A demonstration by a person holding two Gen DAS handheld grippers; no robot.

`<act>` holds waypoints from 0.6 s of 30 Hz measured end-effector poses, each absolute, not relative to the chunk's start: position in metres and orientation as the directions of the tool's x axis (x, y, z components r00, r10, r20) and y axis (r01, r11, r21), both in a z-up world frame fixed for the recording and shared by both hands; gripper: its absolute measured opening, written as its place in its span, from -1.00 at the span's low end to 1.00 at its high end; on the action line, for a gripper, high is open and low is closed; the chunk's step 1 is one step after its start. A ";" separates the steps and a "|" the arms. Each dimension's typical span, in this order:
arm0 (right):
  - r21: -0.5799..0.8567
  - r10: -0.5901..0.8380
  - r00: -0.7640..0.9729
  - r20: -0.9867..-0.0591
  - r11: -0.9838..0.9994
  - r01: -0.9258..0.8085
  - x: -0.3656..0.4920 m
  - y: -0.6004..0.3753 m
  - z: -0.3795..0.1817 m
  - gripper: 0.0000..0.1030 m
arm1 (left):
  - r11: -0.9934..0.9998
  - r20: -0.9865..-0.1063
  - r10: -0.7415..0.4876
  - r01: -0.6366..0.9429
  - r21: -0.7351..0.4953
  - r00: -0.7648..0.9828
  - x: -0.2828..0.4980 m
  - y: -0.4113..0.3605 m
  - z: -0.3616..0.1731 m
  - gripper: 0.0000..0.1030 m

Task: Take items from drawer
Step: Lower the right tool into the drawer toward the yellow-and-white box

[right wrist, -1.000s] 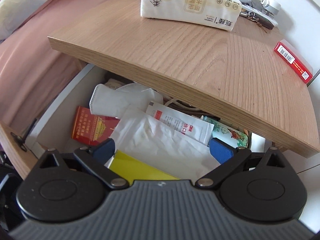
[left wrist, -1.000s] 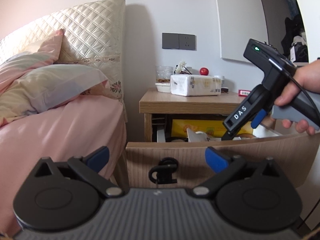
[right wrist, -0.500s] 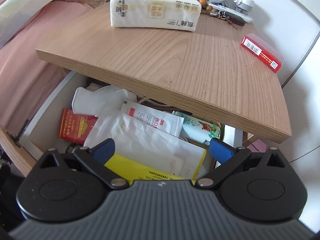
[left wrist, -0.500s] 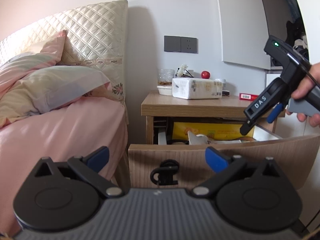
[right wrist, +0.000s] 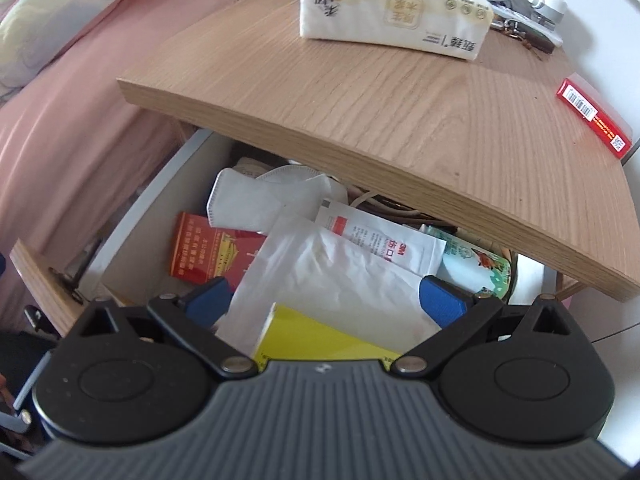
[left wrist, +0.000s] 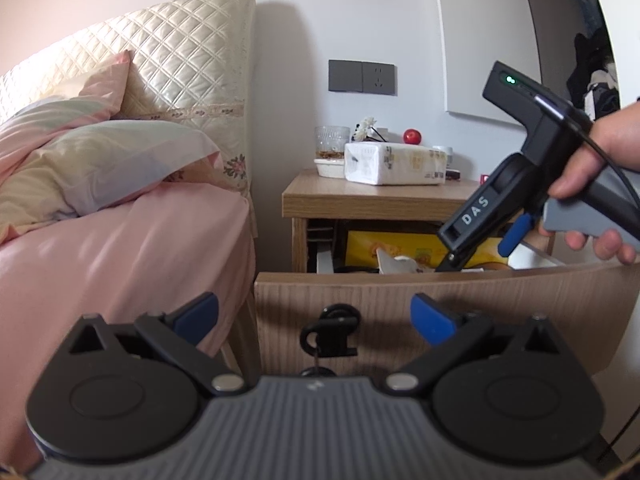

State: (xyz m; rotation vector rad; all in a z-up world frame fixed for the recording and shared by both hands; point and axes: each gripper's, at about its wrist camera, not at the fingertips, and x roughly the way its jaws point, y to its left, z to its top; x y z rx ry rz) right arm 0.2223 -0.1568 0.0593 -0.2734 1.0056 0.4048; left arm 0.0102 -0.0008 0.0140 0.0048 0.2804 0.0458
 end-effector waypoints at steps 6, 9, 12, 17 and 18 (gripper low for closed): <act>-0.073 0.145 0.456 -0.878 0.901 -0.427 0.229 -0.161 0.049 1.00 | 0.999 -0.294 0.040 -0.044 -0.008 0.955 0.011 0.003 0.013 1.00; -0.083 0.125 0.449 -0.885 0.905 -0.417 0.230 -0.165 0.044 1.00 | 0.998 -0.302 0.044 -0.053 -0.020 0.952 0.010 0.004 0.013 1.00; -0.114 0.094 0.446 -0.890 0.901 -0.419 0.230 -0.165 0.039 1.00 | 0.998 -0.319 0.038 -0.053 -0.039 0.947 0.011 0.007 0.013 1.00; -0.126 0.080 0.450 -0.889 0.903 -0.410 0.229 -0.175 0.040 1.00 | 0.997 -0.348 0.036 -0.059 -0.055 0.937 0.013 0.010 0.012 1.00; -0.112 0.088 0.448 -0.890 0.909 -0.402 0.229 -0.178 0.042 1.00 | 0.997 -0.352 0.032 -0.057 -0.060 0.935 0.013 0.010 0.012 1.00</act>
